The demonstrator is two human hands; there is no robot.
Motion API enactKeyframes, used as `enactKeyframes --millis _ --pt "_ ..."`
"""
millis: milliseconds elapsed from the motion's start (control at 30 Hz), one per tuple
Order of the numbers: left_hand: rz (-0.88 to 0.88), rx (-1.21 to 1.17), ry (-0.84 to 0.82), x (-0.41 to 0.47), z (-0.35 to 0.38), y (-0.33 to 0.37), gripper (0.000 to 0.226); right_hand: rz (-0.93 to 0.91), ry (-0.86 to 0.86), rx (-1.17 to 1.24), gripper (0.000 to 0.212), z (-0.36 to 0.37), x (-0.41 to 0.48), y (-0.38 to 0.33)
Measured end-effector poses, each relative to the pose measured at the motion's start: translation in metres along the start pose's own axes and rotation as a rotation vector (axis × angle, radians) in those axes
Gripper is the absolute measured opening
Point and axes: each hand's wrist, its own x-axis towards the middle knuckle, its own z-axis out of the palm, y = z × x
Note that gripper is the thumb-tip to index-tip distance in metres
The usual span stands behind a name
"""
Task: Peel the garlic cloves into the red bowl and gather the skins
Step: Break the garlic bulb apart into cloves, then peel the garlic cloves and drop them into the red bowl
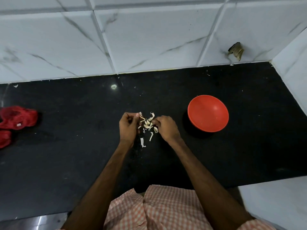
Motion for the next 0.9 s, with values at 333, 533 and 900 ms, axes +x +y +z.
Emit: enactKeyframes --millis 333,533,900 --pt "0.031 -0.073 -0.062 -0.008 -0.011 -0.007 0.011 -0.001 -0.128 0.393 0.021 0.003 0.000 -0.049" --pt "0.020 -0.103 -0.046 -0.014 -0.021 -0.011 0.009 0.001 -0.031 0.369 0.006 0.007 -0.002 -0.056" --pt "0.149 0.310 -0.017 -0.008 -0.040 -0.012 0.018 -0.179 -0.031 0.169 0.007 0.020 -0.005 -0.067"
